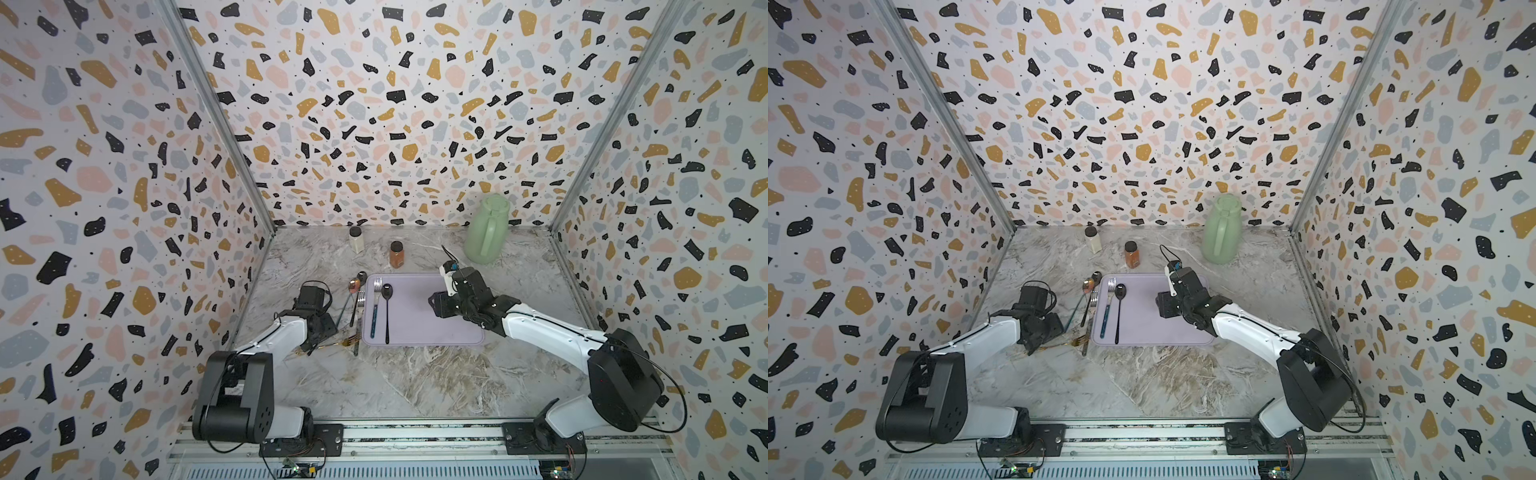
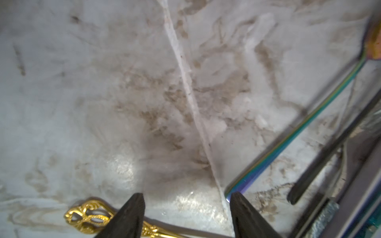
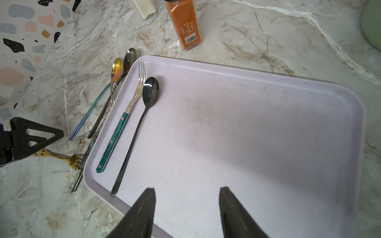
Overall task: Set the spoon and fork side by side
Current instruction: Adjust the fork at the center of the board, then pick up the fork at the center of the board.
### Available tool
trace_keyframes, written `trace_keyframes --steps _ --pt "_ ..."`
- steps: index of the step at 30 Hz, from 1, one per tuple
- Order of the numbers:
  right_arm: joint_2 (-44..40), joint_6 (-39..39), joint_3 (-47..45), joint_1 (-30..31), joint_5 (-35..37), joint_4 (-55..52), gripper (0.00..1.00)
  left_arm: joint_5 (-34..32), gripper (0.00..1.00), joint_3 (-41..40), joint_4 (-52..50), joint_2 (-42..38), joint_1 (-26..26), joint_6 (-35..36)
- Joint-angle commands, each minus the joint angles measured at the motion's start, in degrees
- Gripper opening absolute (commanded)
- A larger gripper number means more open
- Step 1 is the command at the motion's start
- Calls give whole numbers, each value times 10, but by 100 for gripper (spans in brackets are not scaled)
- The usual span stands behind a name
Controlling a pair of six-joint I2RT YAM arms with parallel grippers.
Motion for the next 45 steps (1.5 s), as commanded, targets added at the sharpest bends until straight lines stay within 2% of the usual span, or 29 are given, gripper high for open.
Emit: trace_keyframes --steps 1,16,20,26,28,30,33,37,41,45 --pt "-6 -4 2 -3 10 0 55 27 68 6 8 6 3 -4" --pt "-8 -8 4 -4 16 -8 55 61 64 -48 -53 -26 -4 -75" --pt "-8 -8 4 -4 17 -9 55 49 64 -65 -108 -74 -48 -90" --pt "-11 -8 3 -4 19 -12 55 50 64 -114 -160 -153 -134 -154" --pt "-12 -8 2 -4 19 -12 55 54 68 -122 -170 -181 -161 -166" --pt "-13 -8 2 -4 20 -13 55 52 68 -121 -188 -207 -185 -185" --pt "-13 -7 1 -4 21 -13 55 23 69 -100 -239 -230 -214 -183" --pt "-11 -7 1 -4 20 -11 55 -29 68 -82 -265 -235 -284 -201" --pt "-10 -6 1 -4 19 -11 55 -55 67 -75 -246 -216 -292 -173" --pt "-9 -5 1 -4 19 -10 55 -128 67 -50 -262 -181 -292 -156"
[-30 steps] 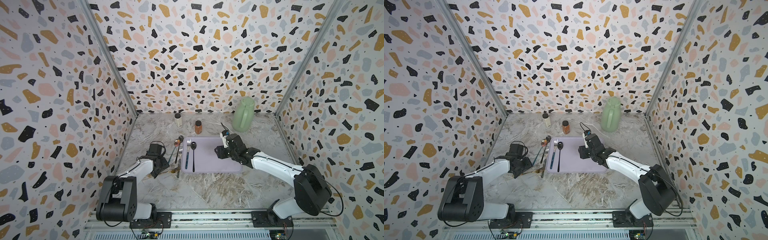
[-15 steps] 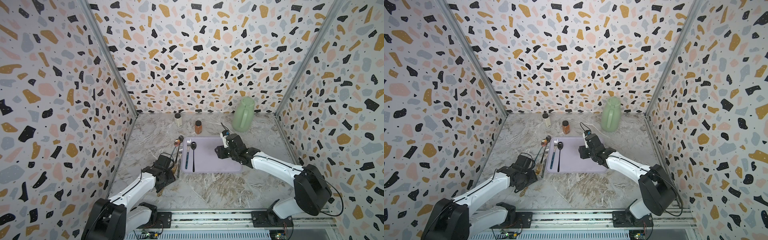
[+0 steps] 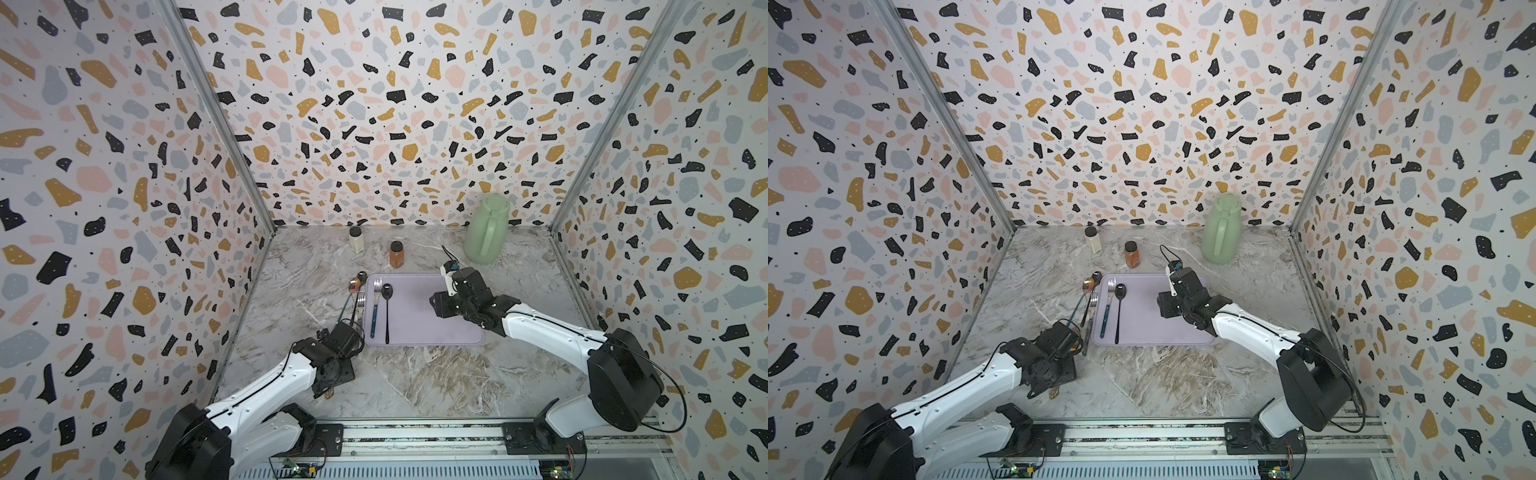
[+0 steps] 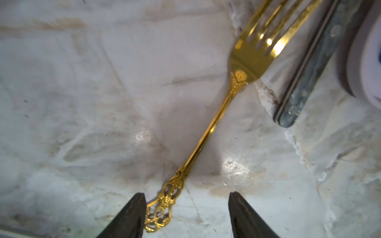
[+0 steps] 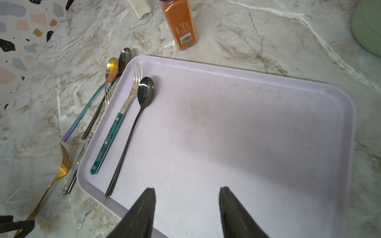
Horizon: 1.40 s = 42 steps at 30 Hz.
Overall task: Set the spoon and fork side by side
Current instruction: Pick up the fork at the center of the board.
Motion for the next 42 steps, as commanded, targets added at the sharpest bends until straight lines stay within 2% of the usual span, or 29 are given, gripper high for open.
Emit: trace_keyframes --steps 1,4,6,16,19,26,34,39,42 --pt "-9 -2 1 -2 7 -5 55 -68 67 28 -9 30 -2 27" --pt "-6 -1 2 -2 5 -4 55 -37 64 33 33 63 -2 65" --pt "-4 -1 3 -2 6 -4 55 -21 58 37 61 80 -2 91" --pt "-3 -4 5 -2 12 -10 55 -19 43 59 104 157 15 129" --pt "-6 -5 4 -2 16 -13 55 -11 32 57 101 173 34 133" --pt "-6 -5 4 -3 17 -13 55 1 11 45 98 136 35 138" --pt "-9 -4 4 -7 17 -17 55 12 8 59 51 64 32 129" --pt "-18 -5 1 -16 21 -23 55 11 8 111 16 36 31 130" --pt "-25 -3 -4 -31 18 -28 55 17 8 152 15 46 30 131"
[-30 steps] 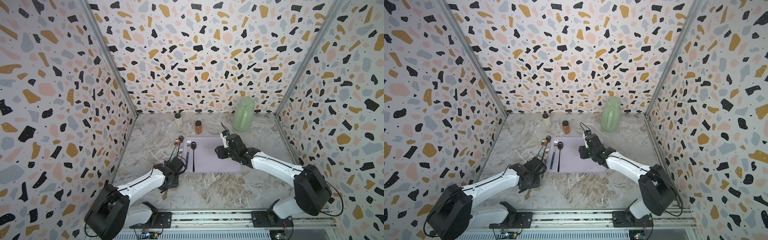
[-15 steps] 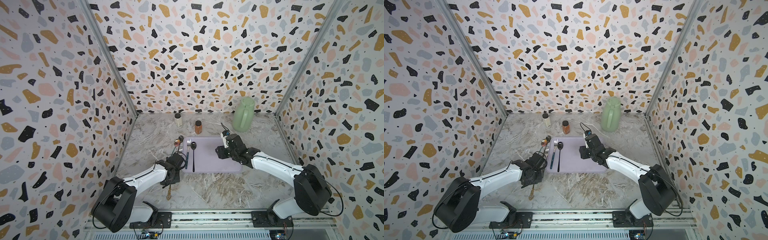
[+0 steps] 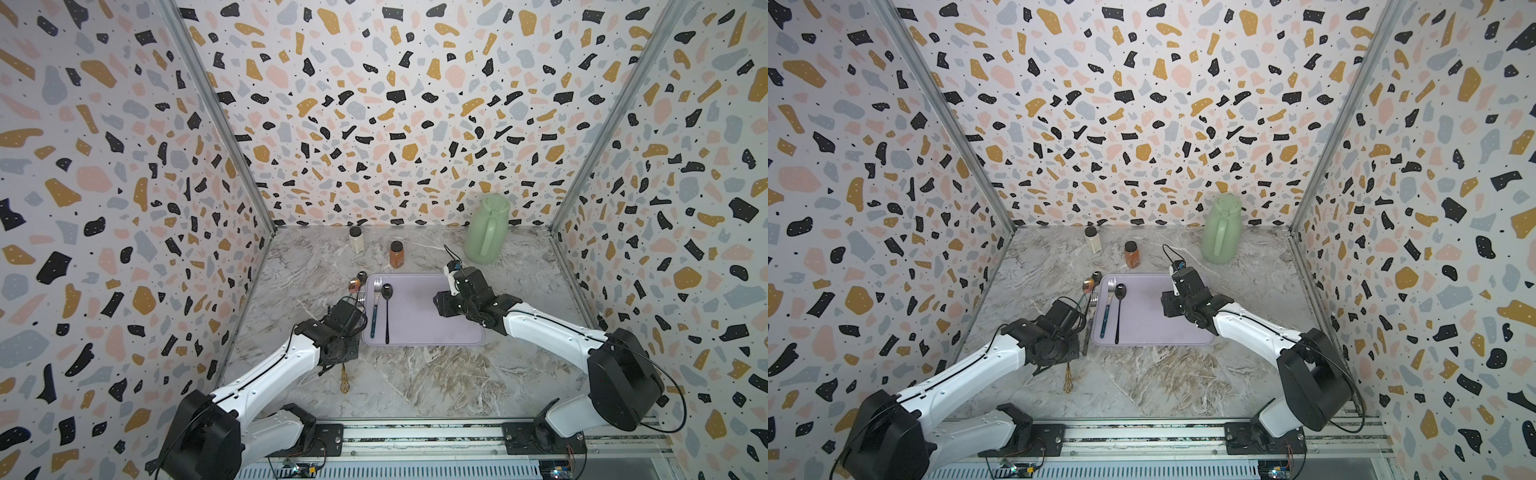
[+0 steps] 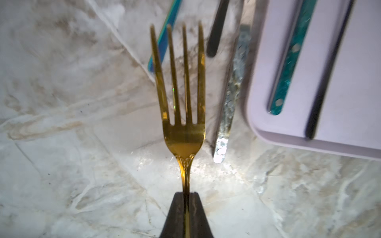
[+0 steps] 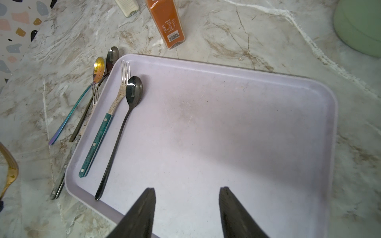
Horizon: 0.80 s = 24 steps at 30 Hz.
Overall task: Set the spoon and fork side by side
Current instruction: Pick up the fork at the center of the board, then place the fork on the tray.
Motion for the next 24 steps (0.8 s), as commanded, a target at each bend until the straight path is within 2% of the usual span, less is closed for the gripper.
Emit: trace_keyframes --steps 1,8,14,24 --pt "-27 -2 -6 -21 4 -16 55 7 8 52 -11 10 -2 3" --pt "-53 6 -32 -67 -11 -11 55 11 8 178 10 109 -33 -1" --pt "-70 10 -50 -101 -27 -2 55 9 8 293 22 230 -71 -2" --pt "-63 17 -61 -123 -47 13 55 28 8 425 33 421 -87 4"
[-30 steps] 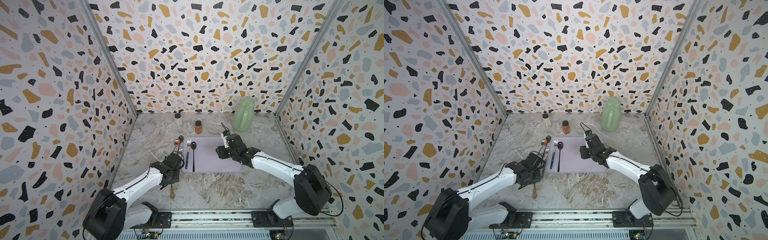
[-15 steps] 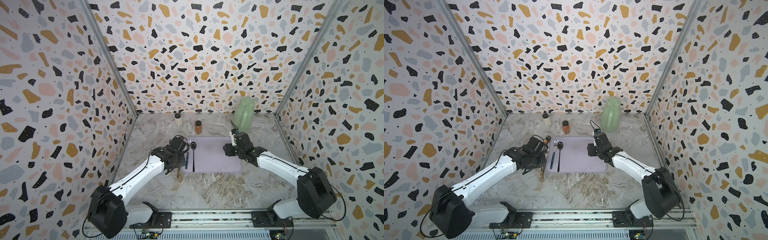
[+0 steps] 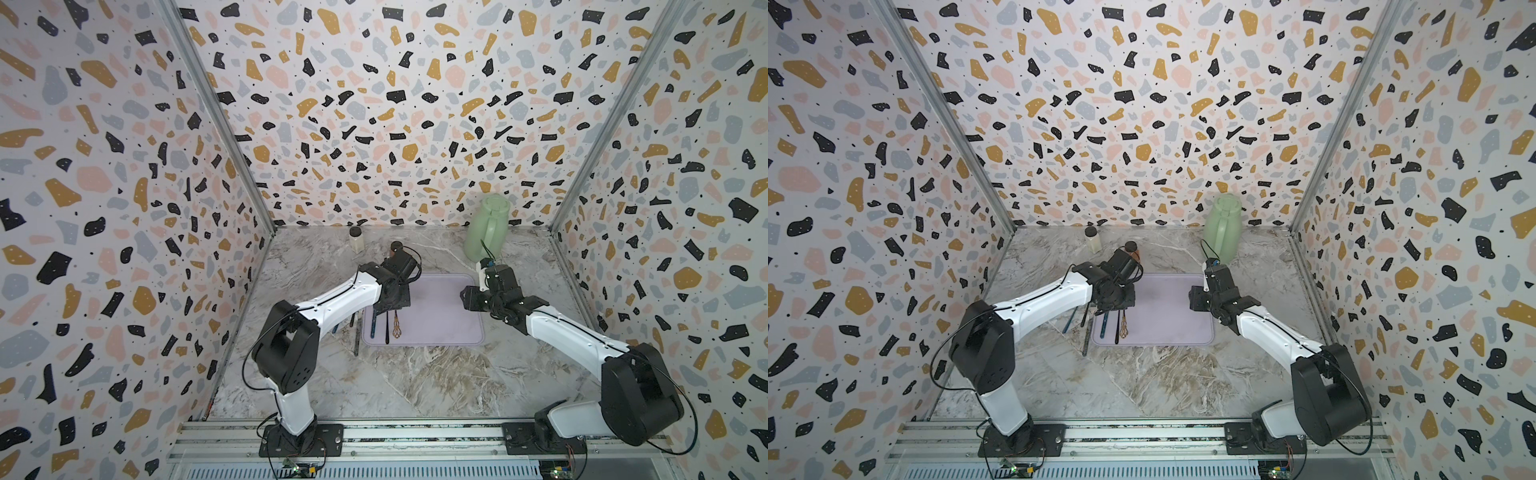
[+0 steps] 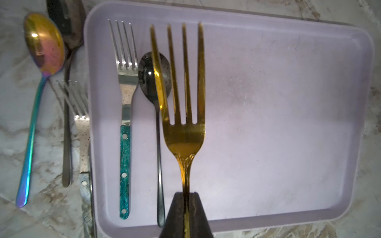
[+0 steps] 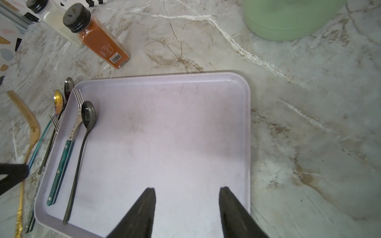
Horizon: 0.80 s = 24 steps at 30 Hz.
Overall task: Set the spoon and fork side by side
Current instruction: Place the fork on the tray.
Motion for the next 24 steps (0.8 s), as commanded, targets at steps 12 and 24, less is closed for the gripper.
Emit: trace_keyframes --steps 12,24 --pt "-1 10 -3 -15 -23 16 55 28 8 109 12 151 -39 -13" --pt "0 15 -8 -17 -31 23 55 16 9 148 1 201 -45 -12"
